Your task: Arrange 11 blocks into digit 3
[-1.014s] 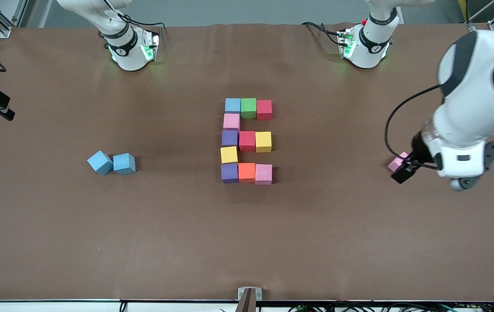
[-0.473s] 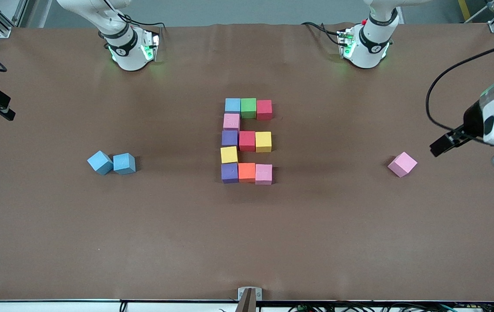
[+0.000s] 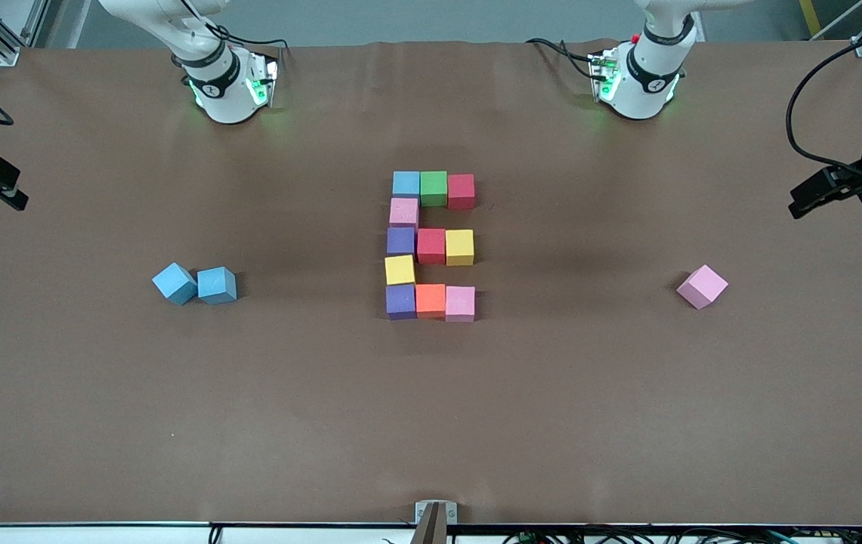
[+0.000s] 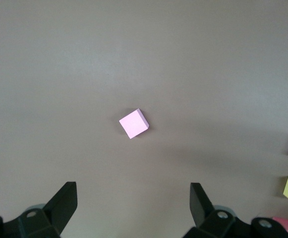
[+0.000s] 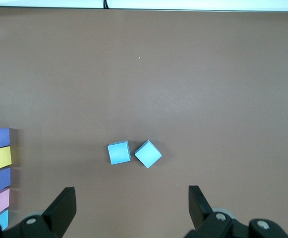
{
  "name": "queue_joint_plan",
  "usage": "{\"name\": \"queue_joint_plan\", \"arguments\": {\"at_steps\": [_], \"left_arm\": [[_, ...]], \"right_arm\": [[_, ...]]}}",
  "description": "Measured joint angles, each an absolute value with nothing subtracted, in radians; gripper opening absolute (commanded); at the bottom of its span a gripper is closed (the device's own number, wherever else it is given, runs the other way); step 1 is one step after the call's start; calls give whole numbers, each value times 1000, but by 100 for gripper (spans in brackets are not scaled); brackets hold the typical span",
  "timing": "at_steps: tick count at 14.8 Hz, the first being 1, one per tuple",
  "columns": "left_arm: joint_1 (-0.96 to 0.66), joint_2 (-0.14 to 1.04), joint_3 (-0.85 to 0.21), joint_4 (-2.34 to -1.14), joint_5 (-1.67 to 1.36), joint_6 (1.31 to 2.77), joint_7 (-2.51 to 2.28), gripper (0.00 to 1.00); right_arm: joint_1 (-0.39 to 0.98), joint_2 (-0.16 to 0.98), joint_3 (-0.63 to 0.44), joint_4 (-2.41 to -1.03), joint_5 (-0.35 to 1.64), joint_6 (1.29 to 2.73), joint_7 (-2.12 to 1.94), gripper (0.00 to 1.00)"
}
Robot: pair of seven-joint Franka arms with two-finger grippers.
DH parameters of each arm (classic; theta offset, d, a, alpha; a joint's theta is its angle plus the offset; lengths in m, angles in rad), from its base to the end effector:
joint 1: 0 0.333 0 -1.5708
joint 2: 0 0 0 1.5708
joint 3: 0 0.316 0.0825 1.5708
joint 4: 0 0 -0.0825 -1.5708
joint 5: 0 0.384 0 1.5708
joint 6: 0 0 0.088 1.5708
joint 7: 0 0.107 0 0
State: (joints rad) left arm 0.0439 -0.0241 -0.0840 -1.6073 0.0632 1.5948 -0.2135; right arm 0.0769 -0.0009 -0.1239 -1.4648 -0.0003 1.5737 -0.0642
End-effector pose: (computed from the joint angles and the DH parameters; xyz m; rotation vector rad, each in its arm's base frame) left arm 0.5489 -0.0160 0.6228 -3.0668 -0.2648 -0.0303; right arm 0.5538 -0.0261 0.6754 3.1305 0.0269 0.1718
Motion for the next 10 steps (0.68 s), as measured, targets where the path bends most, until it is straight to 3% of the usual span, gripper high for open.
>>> {"name": "queue_joint_plan", "arguments": {"at_steps": [5, 10], "left_arm": [[1, -87, -85, -1721, 60, 1686, -193, 100], [-28, -107, -85, -1730, 18, 1684, -192, 100]], "right_arm": [[77, -1, -124, -1465, 0, 1580, -64, 100], [77, -1, -124, -1464, 0, 1580, -64, 100]]}}
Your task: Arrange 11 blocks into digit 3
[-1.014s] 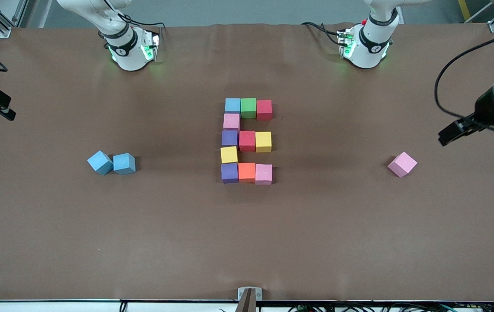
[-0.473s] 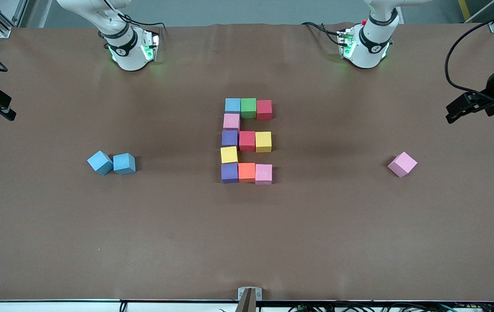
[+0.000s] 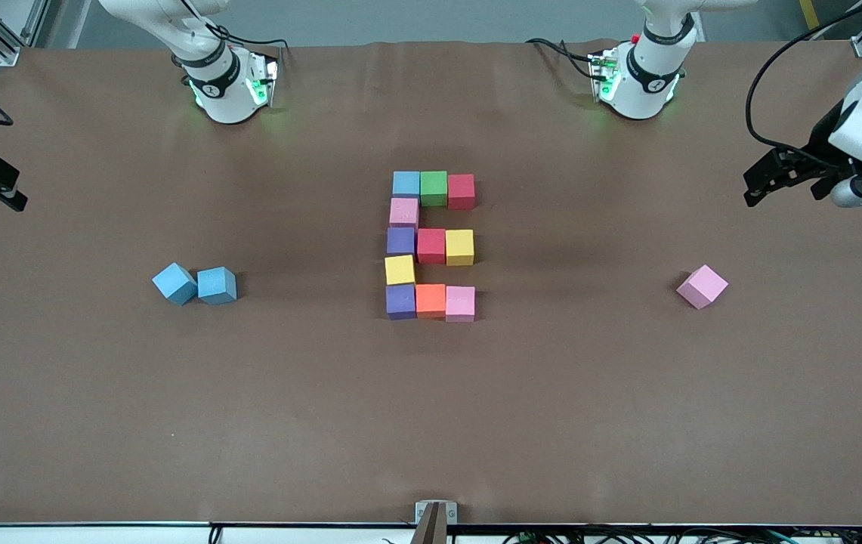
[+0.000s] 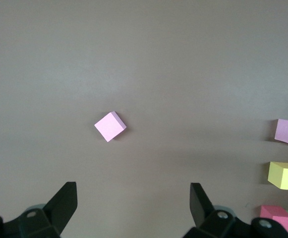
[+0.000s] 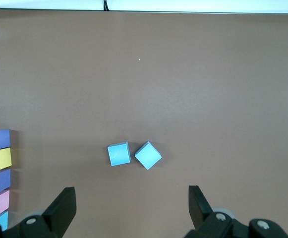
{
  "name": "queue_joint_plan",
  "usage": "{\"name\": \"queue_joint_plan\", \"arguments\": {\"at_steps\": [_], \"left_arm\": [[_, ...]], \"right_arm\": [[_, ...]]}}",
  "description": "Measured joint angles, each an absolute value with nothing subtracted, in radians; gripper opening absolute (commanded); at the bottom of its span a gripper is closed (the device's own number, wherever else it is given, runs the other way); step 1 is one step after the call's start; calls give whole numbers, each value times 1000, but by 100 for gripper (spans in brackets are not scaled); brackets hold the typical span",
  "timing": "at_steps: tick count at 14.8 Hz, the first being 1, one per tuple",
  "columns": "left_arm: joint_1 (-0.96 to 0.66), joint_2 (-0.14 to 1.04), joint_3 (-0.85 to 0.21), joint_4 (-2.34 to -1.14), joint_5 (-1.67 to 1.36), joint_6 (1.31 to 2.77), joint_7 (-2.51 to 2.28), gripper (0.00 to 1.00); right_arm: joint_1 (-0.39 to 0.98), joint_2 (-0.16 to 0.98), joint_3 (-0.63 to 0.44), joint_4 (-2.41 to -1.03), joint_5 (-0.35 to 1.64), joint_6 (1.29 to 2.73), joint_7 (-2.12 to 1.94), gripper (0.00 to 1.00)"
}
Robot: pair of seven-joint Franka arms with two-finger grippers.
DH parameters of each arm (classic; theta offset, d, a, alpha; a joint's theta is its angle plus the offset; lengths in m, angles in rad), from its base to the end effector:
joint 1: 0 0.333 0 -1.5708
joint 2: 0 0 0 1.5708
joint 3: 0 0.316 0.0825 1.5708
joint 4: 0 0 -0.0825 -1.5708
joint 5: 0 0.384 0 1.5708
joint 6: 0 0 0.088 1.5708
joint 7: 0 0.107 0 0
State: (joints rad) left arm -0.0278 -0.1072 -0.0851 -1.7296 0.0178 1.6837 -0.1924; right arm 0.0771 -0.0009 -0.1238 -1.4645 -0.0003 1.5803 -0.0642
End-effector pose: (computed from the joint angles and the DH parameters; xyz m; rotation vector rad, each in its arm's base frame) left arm 0.5270 -0.0604 0.6170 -3.1203 -0.1221 -0.1004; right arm 0.5544 -0.0260 0.6762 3.1295 0.0274 0.1825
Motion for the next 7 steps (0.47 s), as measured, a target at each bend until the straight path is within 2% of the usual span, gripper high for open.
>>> {"name": "queue_joint_plan", "arguments": {"at_steps": [7], "left_arm": [[-47, -108, -86, -1685, 15, 1564, -164, 100]], "right_arm": [[77, -1, -124, -1464, 0, 1580, -64, 100]]}}
